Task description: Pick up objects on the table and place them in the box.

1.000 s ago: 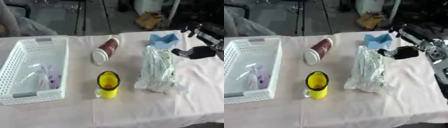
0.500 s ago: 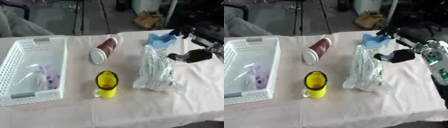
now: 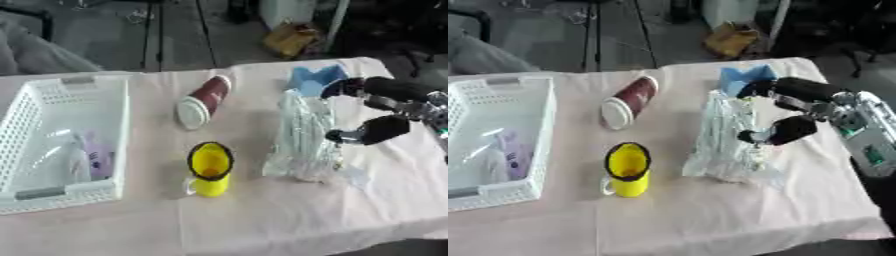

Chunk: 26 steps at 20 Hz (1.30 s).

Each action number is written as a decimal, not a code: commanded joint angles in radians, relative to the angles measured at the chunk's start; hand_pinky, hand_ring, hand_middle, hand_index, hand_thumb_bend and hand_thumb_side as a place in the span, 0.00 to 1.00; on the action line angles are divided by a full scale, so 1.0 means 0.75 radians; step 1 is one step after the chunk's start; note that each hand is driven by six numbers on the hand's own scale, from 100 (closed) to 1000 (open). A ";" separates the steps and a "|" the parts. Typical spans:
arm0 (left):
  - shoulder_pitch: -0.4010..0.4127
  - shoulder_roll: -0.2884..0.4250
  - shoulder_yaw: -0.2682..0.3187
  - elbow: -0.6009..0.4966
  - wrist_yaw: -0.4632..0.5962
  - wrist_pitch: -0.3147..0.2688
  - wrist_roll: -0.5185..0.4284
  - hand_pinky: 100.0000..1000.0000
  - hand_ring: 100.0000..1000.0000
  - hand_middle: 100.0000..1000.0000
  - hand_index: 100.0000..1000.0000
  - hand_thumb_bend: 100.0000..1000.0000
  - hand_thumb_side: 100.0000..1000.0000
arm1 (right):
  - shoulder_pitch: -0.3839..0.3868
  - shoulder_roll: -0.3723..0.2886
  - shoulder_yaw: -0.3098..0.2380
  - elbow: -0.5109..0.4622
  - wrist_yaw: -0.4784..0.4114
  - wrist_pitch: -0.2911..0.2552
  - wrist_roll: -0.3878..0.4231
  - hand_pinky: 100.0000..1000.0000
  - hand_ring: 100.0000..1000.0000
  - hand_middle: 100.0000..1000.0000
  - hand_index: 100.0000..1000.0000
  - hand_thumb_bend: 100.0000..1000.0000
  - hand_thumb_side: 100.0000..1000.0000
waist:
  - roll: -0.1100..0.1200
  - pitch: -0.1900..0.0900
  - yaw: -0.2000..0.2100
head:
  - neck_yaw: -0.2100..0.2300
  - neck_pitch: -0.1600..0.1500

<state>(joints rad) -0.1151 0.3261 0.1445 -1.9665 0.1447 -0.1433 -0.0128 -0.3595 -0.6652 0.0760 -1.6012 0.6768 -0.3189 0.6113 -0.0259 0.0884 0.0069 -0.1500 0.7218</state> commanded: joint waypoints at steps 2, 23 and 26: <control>-0.011 0.032 0.003 -0.013 -0.005 0.001 -0.006 0.25 0.77 0.75 0.76 0.23 0.86 | -0.021 -0.020 0.042 -0.015 -0.009 -0.023 0.056 0.84 0.88 0.91 0.95 0.47 0.70 | 0.001 -0.011 0.002 | -0.010 -0.010; -0.015 0.028 -0.001 -0.014 0.001 -0.001 -0.014 0.26 0.77 0.75 0.76 0.23 0.86 | -0.084 0.078 0.224 0.201 0.507 -0.131 -0.037 1.00 1.00 1.00 0.94 0.64 0.88 | 0.010 -0.009 0.012 | -0.029 -0.022; -0.015 0.028 -0.001 -0.014 0.001 -0.001 -0.014 0.26 0.77 0.75 0.76 0.23 0.86 | -0.087 0.075 0.235 0.208 0.763 -0.128 -0.120 1.00 1.00 1.00 0.92 0.63 0.88 | 0.011 -0.008 0.013 | -0.032 -0.025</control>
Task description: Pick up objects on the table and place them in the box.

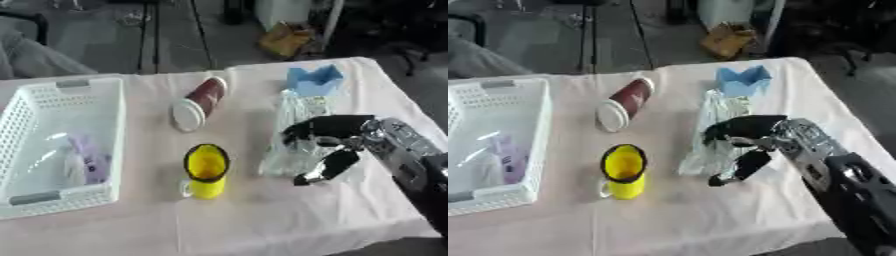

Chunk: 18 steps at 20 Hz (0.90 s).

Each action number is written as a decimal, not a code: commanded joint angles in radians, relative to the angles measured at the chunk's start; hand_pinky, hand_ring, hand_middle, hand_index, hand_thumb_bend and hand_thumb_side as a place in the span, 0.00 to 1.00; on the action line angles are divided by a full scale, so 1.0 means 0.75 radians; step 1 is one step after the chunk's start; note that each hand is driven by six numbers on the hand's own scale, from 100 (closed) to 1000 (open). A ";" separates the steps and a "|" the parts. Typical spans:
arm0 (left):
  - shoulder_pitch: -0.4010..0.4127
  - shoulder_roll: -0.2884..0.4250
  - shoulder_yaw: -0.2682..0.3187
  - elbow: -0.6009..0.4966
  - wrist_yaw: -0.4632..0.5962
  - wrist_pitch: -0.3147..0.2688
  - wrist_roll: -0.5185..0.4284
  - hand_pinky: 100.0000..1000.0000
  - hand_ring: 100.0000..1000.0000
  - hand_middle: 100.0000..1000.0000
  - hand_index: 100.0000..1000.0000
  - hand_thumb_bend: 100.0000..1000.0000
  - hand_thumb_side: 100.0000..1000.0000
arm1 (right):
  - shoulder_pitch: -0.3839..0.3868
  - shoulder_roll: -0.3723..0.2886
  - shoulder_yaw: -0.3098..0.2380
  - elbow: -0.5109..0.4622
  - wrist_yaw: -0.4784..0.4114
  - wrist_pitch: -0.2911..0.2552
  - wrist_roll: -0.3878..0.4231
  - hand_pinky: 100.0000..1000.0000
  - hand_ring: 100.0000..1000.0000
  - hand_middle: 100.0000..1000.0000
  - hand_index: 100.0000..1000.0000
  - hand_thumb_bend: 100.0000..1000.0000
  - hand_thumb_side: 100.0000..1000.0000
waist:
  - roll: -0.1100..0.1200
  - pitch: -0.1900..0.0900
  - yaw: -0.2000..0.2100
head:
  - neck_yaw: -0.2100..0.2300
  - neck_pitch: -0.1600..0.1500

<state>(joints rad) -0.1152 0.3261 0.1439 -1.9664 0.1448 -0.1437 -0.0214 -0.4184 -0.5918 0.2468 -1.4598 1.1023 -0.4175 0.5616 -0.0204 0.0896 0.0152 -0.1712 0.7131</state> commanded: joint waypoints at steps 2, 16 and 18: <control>-0.015 0.027 -0.001 -0.014 0.001 -0.001 -0.003 0.25 0.77 0.75 0.76 0.23 0.86 | -0.005 -0.010 0.020 0.048 0.376 0.022 -0.148 1.00 1.00 1.00 0.91 0.63 0.85 | 0.004 -0.009 0.004 | -0.008 -0.016; -0.014 0.030 0.003 -0.015 -0.001 -0.001 0.001 0.26 0.77 0.75 0.76 0.23 0.86 | -0.012 -0.027 -0.102 -0.058 0.198 0.164 -0.441 0.88 0.90 0.97 0.93 0.55 0.57 | 0.003 -0.012 0.000 | -0.013 -0.024; -0.013 0.031 0.004 -0.015 -0.002 -0.001 0.002 0.26 0.77 0.75 0.76 0.23 0.86 | -0.010 -0.059 -0.139 -0.140 0.074 0.198 -0.390 0.88 0.90 0.97 0.93 0.55 0.56 | 0.000 -0.013 -0.002 | -0.012 -0.023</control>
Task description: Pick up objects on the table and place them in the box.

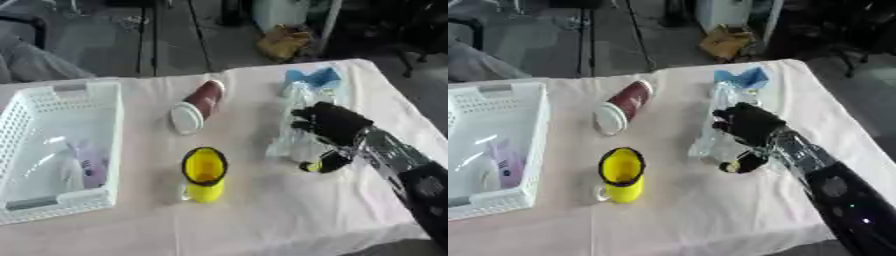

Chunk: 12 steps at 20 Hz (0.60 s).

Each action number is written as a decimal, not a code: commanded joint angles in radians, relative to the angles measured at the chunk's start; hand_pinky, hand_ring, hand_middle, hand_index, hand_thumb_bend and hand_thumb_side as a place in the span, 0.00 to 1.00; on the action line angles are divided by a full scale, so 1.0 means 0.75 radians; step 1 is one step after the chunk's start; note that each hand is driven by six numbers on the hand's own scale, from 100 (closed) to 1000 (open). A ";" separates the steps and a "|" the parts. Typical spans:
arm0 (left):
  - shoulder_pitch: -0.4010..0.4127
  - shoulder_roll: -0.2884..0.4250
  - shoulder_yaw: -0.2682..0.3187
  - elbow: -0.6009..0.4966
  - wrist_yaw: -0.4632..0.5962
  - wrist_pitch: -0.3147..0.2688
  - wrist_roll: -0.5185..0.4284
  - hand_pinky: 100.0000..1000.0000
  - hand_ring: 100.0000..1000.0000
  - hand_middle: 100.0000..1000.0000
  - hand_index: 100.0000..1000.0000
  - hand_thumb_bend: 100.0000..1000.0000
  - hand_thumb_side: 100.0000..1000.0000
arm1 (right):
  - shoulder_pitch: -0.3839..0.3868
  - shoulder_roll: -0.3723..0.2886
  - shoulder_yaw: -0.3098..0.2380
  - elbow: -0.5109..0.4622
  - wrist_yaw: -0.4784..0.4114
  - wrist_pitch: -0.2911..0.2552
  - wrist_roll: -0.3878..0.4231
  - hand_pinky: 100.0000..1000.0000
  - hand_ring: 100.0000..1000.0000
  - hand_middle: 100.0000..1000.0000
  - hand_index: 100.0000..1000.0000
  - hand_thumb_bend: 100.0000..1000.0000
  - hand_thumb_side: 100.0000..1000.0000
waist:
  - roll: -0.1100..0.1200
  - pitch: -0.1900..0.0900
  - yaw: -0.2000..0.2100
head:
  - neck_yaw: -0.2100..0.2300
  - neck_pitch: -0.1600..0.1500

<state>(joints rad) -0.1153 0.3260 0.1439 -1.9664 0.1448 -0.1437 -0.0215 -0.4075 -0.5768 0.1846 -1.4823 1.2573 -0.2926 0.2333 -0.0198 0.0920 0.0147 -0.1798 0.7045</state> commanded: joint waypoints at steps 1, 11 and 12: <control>-0.013 0.031 0.004 -0.015 -0.002 -0.001 0.003 0.26 0.77 0.75 0.76 0.23 0.86 | -0.022 -0.091 -0.070 -0.142 -0.172 0.048 0.071 0.88 0.90 0.97 0.93 0.55 0.56 | -0.002 -0.017 -0.001 | -0.001 -0.011; -0.012 0.032 0.006 -0.017 -0.003 -0.001 0.007 0.26 0.77 0.75 0.76 0.23 0.86 | 0.042 -0.074 -0.126 0.010 -0.248 0.136 0.163 0.87 0.90 0.96 0.95 0.57 0.64 | -0.001 -0.017 -0.003 | 0.004 -0.016; -0.013 0.031 0.006 -0.018 -0.003 -0.001 0.006 0.26 0.77 0.75 0.76 0.23 0.86 | 0.042 -0.066 -0.127 0.038 -0.256 0.139 0.165 0.85 0.89 0.96 0.95 0.57 0.64 | 0.001 -0.017 -0.004 | 0.004 -0.017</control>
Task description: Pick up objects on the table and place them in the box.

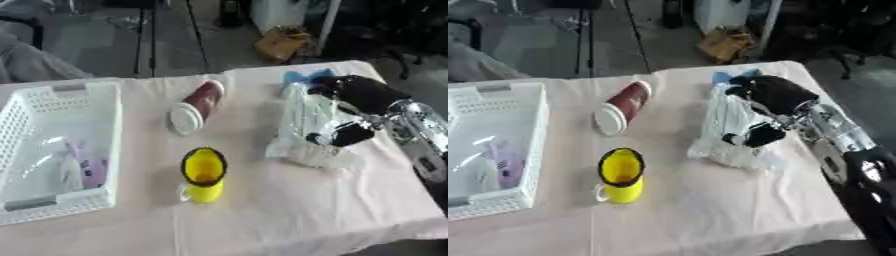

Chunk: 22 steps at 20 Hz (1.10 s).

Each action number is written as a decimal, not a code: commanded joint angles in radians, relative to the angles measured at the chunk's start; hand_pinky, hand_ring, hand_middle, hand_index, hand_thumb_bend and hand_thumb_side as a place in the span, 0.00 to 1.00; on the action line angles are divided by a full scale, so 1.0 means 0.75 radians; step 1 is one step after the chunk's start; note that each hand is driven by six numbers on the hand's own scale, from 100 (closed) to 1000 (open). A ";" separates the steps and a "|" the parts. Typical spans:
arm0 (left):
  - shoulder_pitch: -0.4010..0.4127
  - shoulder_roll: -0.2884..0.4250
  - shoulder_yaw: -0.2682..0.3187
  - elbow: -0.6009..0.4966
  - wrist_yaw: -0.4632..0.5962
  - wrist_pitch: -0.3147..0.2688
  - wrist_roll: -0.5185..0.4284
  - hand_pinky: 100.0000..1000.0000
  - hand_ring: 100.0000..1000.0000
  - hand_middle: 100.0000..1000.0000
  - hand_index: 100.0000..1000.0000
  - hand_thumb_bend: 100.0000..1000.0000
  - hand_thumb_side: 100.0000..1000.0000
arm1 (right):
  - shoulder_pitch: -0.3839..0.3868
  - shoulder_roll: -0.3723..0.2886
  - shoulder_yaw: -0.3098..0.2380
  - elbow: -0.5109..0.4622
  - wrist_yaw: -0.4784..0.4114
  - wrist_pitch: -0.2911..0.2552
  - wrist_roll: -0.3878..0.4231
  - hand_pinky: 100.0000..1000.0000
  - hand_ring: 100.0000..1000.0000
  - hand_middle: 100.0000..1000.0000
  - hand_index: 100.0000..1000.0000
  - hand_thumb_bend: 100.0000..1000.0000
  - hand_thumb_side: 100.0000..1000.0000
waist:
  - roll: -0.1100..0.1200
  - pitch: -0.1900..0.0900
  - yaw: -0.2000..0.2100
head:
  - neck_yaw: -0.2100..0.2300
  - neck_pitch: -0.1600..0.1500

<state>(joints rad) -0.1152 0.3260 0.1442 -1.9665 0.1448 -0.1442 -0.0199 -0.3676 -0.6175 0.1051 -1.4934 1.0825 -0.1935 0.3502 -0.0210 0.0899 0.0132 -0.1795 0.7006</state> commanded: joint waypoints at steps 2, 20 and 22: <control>-0.013 0.030 0.005 -0.017 -0.002 0.000 0.004 0.26 0.77 0.75 0.76 0.23 0.86 | -0.016 0.004 -0.023 0.099 -0.034 0.009 0.008 0.85 0.89 0.96 0.95 0.57 0.64 | 0.005 -0.014 -0.003 | 0.005 -0.012; -0.012 0.025 0.001 -0.017 0.001 -0.003 0.000 0.26 0.77 0.75 0.76 0.23 0.86 | -0.080 0.085 0.057 0.286 -0.019 -0.074 0.040 0.88 0.90 0.96 0.95 0.59 0.72 | 0.017 -0.011 0.002 | -0.010 -0.010; -0.013 0.024 0.000 -0.016 0.002 -0.003 0.000 0.26 0.77 0.75 0.76 0.23 0.86 | -0.082 0.091 0.072 0.303 0.006 -0.094 0.045 0.90 0.90 0.96 0.95 0.59 0.73 | 0.018 -0.011 0.003 | -0.012 -0.010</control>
<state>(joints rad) -0.1152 0.3260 0.1440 -1.9665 0.1450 -0.1449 -0.0201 -0.4246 -0.5498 0.1428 -1.2820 1.0764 -0.2504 0.3751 -0.0098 0.0886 0.0134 -0.1850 0.7001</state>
